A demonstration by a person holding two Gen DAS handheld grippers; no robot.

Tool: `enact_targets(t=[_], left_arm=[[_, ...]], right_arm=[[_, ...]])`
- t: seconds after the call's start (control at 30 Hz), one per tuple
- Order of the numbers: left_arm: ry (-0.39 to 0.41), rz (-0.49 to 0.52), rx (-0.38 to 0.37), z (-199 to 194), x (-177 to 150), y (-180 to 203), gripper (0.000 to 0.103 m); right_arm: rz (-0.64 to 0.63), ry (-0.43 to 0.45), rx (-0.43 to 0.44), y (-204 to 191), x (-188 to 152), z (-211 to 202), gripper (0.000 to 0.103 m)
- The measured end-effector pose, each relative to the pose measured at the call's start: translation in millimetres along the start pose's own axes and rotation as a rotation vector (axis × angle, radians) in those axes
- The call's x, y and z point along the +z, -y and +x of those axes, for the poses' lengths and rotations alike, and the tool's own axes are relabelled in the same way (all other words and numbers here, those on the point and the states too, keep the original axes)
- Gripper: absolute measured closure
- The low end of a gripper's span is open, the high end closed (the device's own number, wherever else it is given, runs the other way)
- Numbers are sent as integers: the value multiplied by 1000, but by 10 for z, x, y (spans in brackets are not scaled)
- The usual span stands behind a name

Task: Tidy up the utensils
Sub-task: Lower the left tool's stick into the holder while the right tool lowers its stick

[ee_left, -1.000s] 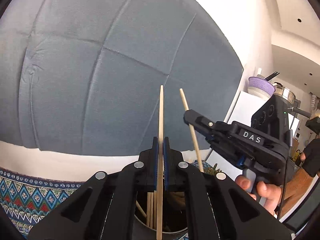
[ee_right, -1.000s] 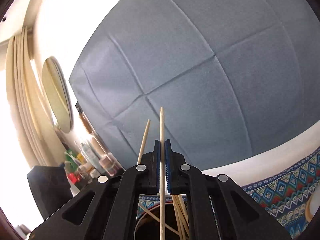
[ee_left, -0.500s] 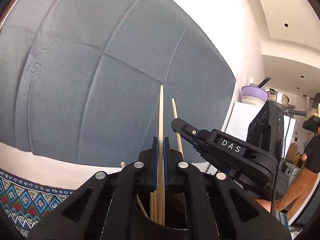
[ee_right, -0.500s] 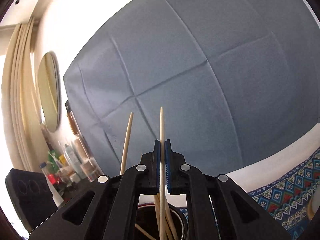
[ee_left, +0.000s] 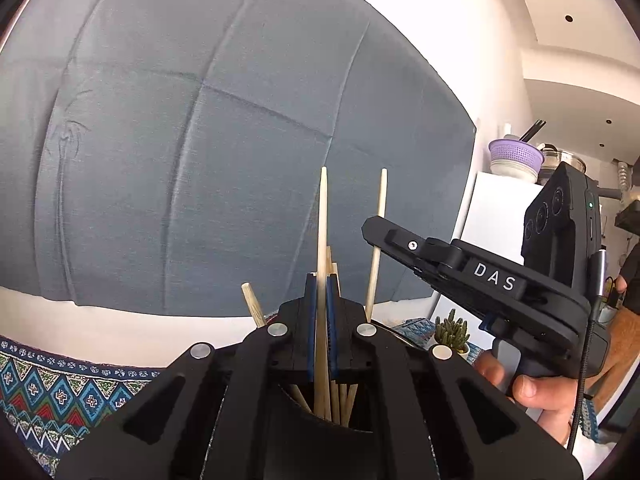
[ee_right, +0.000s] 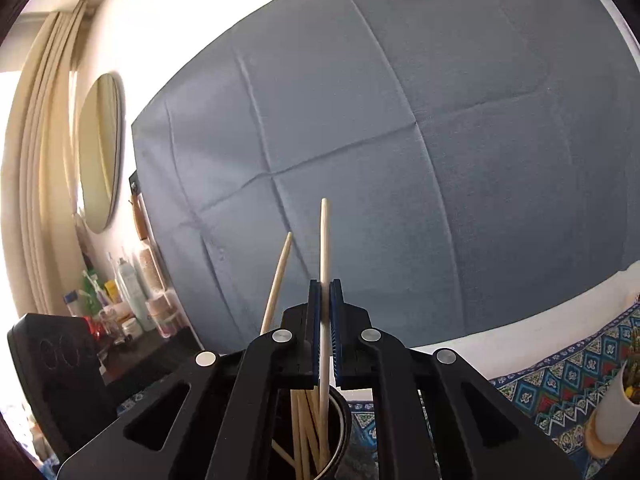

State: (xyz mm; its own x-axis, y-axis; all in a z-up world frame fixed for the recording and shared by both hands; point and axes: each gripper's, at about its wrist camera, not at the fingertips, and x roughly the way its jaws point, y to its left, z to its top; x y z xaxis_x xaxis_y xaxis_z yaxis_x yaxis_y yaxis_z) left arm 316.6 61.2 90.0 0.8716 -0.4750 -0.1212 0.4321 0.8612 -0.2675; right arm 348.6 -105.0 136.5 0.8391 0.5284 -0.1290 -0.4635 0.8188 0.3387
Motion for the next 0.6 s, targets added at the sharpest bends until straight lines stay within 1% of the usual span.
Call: enact_targets(t=[0.07,0.2,0.37,0.5,0.53,0.57,0.6], left_arm=[[-5,26,12,1,-1,21,98],[-3,15,11,3,7,25,98],[-8,17,31,22,23,26,98],[-9,3,26,23,43,9,92],[-11,11,30,27,43,22,92],[-15,21,31,32,42,36,89],[-18,26,31,37,41,48,86]], right_arm=[[5,-4,-4,13,-1,4,98],[-24,-3,-19,-27,12,-10,96],[-45,23,-33,-62,67,-88,94],[-40,30,-54,-48,123,-127,94],[-32,30,-63,-34,132,-130,88],[-25,31,-71,-22,135,-133,78],[-20,33,-79,-11,136,-135,74]])
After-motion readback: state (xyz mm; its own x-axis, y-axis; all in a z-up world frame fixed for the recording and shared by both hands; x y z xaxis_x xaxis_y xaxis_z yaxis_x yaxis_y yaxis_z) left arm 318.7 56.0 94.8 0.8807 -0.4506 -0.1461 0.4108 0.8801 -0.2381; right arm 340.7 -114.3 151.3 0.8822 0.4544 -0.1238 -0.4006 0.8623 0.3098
